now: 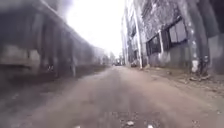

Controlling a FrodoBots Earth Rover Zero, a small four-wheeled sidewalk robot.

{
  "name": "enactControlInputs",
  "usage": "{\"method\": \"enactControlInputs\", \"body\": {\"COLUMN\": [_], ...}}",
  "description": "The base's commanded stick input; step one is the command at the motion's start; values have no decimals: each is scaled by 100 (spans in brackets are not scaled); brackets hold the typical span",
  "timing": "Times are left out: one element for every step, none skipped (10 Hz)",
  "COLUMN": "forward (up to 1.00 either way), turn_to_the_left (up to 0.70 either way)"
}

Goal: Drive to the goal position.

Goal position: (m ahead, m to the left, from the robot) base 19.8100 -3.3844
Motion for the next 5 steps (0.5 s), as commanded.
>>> {"method": "enactControlInputs", "body": {"forward": [100,100,100,100,100], "turn_to_the_left": [0,0,-5,-23,-9]}}
